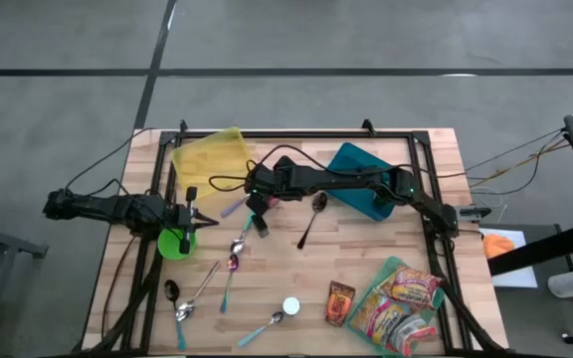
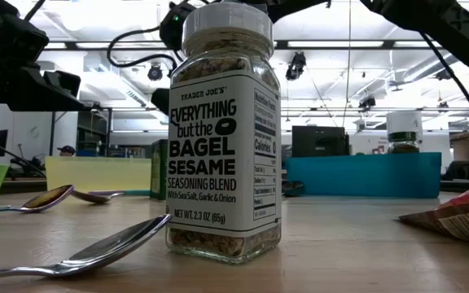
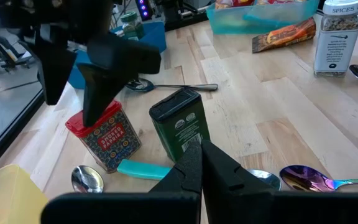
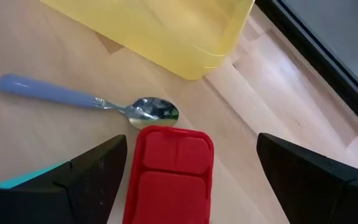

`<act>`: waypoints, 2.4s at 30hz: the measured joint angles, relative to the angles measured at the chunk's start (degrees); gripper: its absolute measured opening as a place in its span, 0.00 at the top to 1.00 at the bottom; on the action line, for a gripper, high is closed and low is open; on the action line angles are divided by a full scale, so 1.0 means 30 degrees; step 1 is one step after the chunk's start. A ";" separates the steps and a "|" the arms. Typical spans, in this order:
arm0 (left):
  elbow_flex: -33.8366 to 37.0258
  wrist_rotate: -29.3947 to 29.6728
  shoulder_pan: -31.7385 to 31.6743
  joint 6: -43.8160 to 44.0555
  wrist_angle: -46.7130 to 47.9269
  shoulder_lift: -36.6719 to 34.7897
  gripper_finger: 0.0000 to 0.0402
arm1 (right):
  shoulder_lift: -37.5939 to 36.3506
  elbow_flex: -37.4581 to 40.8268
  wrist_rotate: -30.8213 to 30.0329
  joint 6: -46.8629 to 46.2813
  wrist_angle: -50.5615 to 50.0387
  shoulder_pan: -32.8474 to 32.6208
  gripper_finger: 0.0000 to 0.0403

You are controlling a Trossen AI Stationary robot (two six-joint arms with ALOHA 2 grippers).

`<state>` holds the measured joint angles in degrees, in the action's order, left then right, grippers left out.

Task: Pick & Place Food Item
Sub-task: Put the red seasoning can into the blue bin

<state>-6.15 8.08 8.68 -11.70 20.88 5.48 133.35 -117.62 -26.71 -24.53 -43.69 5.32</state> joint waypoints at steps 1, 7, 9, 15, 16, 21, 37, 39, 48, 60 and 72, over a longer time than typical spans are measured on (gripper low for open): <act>0.0002 0.0000 0.0000 0.0000 0.0000 0.0000 1.00 | -0.0003 0.0022 0.0051 -0.0051 -0.0044 -0.0007 0.11; 0.0007 0.0000 0.0002 0.0000 0.0000 0.0000 1.00 | -0.0003 0.0146 0.0912 -0.0022 -0.0172 -0.0006 0.11; 0.0000 0.0000 0.0002 0.0000 0.0000 0.0000 1.00 | -0.0003 0.0220 0.0921 -0.0022 -0.0168 -0.0007 0.11; 0.0000 0.0000 -0.0003 0.0000 0.0000 0.0000 1.00 | 0.0114 0.0662 0.1160 -0.0245 -0.0171 0.0007 0.11; 0.0007 0.0000 -0.0005 0.0000 0.0000 0.0000 1.00 | 0.0114 0.0798 0.1269 -0.0348 -0.0150 0.0014 0.11; 0.0007 0.0000 0.0002 0.0000 0.0000 0.0000 1.00 | 0.0129 0.1303 0.1764 -0.0488 -0.0070 0.0154 0.11; 0.0000 0.0000 0.0002 0.0000 0.0000 0.0000 1.00 | 0.0129 0.2718 0.2619 -0.0707 0.1833 0.0495 0.34; 0.0001 -0.0003 -0.0001 0.0000 0.0000 0.0000 1.00 | 0.0129 0.2718 0.2619 -0.0707 0.1844 0.0495 0.40; 0.0000 0.0000 0.0002 0.0000 0.0000 0.0000 1.00 | 0.0129 0.2659 0.2597 -0.0685 0.1833 0.0481 0.51; 0.0000 0.0000 0.0002 0.0000 0.0000 0.0000 1.00 | 0.0129 0.2659 0.2547 -0.0673 0.1687 0.0488 0.51; 0.0005 0.0000 0.0002 0.0000 0.0002 0.0000 1.00 | 0.0129 0.2659 0.2546 -0.0627 0.1663 0.0495 0.49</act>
<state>-6.14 8.08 8.69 -11.70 20.89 5.48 133.73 -109.65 -19.07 -26.41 -38.71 6.81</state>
